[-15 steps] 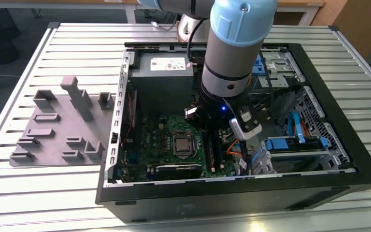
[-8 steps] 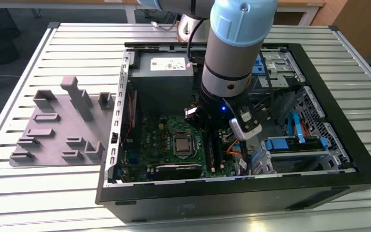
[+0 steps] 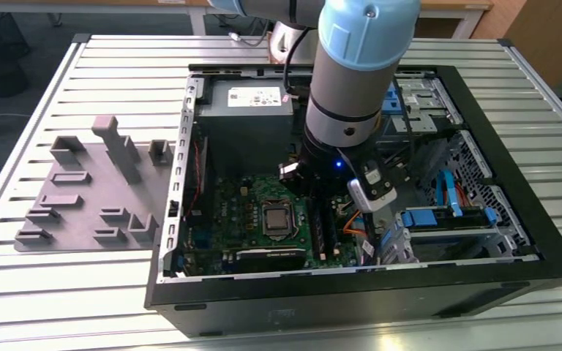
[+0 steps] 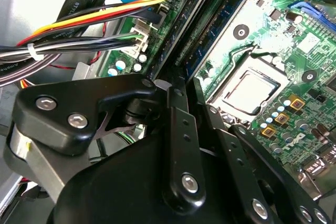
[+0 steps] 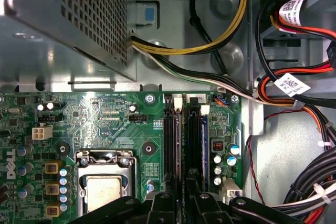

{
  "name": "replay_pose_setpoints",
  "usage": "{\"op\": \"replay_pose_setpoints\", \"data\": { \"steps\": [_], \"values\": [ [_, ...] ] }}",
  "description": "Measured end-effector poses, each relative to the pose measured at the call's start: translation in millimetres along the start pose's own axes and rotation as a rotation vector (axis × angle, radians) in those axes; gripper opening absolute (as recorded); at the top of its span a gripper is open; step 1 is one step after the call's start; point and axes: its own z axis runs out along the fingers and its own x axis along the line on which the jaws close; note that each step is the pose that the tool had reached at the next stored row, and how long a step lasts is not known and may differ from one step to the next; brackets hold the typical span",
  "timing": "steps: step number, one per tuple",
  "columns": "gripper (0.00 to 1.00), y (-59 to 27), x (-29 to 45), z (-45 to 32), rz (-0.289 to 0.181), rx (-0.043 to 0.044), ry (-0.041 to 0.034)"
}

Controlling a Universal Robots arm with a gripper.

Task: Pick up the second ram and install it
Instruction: 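Press down the second ram until it locks into place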

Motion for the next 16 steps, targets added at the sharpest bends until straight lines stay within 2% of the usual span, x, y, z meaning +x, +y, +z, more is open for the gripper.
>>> {"op": "replay_pose_setpoints", "data": {
  "steps": [2, 5, 11, 13, 14, 16],
  "values": [
    [0.22, 0.0, 0.0, -0.3, 0.000, 0.0000, 0.0000],
    [0.22, 0.1, 0.1, -5.5, 0.000, 0.0000, 0.0006],
    [0.22, 0.3, 0.1, -26.4, 0.000, 0.0000, 0.0030],
    [0.20, 0.4, 0.1, -27.8, 0.000, -0.0001, 0.0036],
    [0.14, 0.4, 0.2, -27.7, 0.000, -0.0002, 0.0038],
    [0.11, 0.4, 0.2, -27.8, 0.000, -0.0001, 0.0040]
  ]
}}
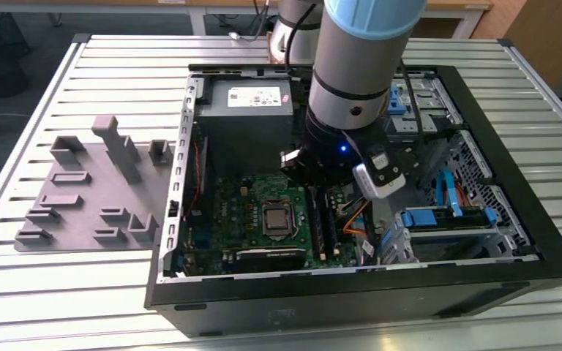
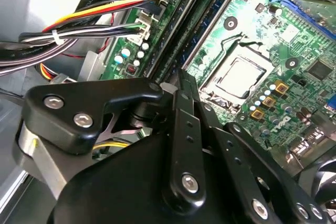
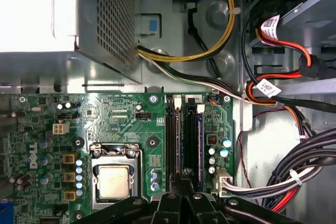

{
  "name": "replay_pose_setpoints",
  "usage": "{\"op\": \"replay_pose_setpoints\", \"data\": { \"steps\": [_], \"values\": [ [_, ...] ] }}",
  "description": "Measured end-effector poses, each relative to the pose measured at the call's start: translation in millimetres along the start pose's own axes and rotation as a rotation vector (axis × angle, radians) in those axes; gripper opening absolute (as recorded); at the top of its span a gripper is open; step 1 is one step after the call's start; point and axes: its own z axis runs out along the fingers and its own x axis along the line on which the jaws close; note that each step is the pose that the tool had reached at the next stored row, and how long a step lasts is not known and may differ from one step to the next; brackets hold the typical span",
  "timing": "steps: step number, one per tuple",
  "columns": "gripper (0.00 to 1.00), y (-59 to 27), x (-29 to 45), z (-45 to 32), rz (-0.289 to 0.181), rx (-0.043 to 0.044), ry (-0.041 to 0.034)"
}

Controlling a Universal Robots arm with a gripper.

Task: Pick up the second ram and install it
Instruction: 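Press down the second ram until it locks into place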

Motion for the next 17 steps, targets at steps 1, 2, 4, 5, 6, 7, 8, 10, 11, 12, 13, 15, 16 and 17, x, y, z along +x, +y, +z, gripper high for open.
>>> {"op": "replay_pose_setpoints", "data": {
  "steps": [1, 2, 4, 5, 6, 7, 8, 10, 11, 12, 13, 15, 16, 17],
  "values": [
    [0.11, 0.0, 0.0, 0.0, 0.000, 0.0001, 0.0001],
    [0.11, 0.0, -0.2, 0.3, 0.000, 0.0001, 0.0001],
    [0.11, 0.0, -0.5, 3.2, 0.000, 0.0000, 0.0001],
    [0.11, 0.0, -0.5, 5.0, 0.000, 0.0001, 0.0001],
    [0.11, -0.1, -0.5, 6.8, 0.000, 0.0001, 0.0001],
    [0.11, -0.1, -0.6, 8.7, 0.000, 0.0000, 0.0001],
    [0.11, -0.1, -0.8, 10.3, 0.000, 0.0000, 0.0001],
    [0.11, -0.2, -0.9, 12.8, 0.000, 0.0001, 0.0001],
    [0.11, -0.2, -0.9, 13.7, 0.000, 0.0000, 0.0001],
    [0.11, -0.2, -0.9, 14.4, 0.000, 0.0002, 0.0001],
    [0.11, -0.2, -0.9, 15.0, 0.000, 0.0004, 0.0002],
    [0.11, -0.3, -0.9, 16.2, 0.000, 0.0011, 0.0005],
    [0.11, -0.3, -0.9, 17.0, 0.000, 0.0011, 0.0005],
    [0.11, -0.3, -0.9, 17.9, 0.000, 0.0009, 0.0004]
  ]
}}
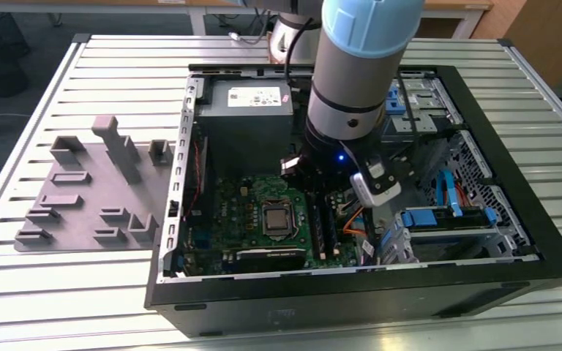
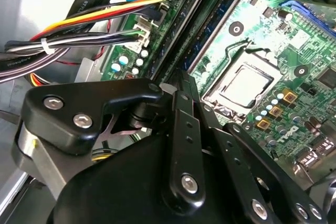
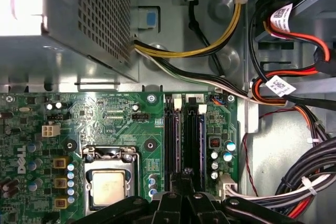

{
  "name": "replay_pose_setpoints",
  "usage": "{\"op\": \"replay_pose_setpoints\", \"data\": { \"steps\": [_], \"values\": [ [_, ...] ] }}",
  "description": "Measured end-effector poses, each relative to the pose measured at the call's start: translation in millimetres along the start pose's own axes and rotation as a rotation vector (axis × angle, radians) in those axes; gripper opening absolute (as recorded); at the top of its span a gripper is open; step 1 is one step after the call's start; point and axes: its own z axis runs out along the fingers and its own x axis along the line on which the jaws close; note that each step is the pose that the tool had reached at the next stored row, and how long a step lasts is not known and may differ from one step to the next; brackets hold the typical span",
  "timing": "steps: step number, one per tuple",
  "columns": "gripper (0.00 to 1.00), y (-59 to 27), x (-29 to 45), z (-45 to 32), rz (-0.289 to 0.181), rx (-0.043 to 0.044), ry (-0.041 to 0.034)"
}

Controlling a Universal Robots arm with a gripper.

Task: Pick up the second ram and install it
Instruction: 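Press down the second ram until it locks into place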

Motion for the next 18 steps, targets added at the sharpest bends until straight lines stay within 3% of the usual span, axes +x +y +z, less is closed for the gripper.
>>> {"op": "replay_pose_setpoints", "data": {
  "steps": [4, 8, 14, 18],
  "values": [
    [0.11, -0.1, 0.0, 3.8, 0.000, 0.0009, 0.0004],
    [0.11, 0.3, -0.2, 1.5, 0.000, -0.0013, 0.0005],
    [0.11, 0.4, 0.2, -21.5, 0.000, -0.0017, 0.0010],
    [0.11, 0.5, 0.2, -26.3, 0.000, -0.0032, 0.0010]
  ]
}}
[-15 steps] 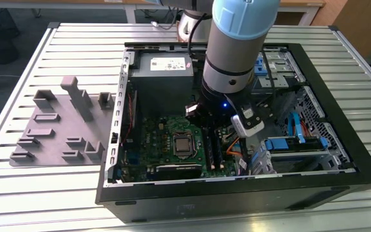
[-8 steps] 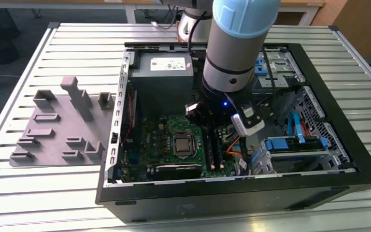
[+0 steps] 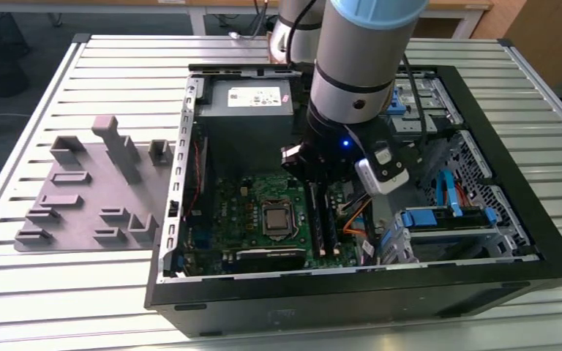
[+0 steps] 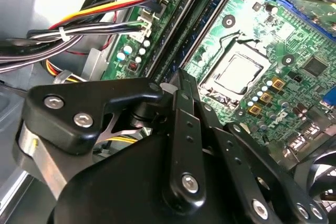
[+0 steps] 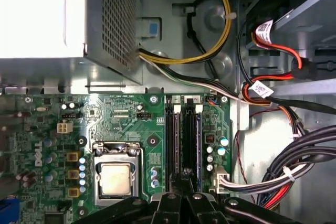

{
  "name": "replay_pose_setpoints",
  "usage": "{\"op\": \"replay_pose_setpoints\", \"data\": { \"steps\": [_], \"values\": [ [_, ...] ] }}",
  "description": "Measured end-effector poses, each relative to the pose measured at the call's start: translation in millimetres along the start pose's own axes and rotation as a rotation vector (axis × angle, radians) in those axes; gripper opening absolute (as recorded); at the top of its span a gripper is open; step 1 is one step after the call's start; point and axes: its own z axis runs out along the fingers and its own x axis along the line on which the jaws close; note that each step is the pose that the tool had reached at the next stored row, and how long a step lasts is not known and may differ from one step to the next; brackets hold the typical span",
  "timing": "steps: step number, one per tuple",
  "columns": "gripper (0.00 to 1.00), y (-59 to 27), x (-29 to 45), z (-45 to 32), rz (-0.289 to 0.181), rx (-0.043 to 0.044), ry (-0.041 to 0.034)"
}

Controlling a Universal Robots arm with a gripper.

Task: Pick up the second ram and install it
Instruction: 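Press down the second ram until it locks into place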

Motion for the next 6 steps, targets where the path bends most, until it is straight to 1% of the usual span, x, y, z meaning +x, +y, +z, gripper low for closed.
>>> {"op": "replay_pose_setpoints", "data": {
  "steps": [6],
  "values": [
    [0.11, 0.0, 0.0, -0.1, 0.000, -0.0003, 0.0001]
  ]
}}
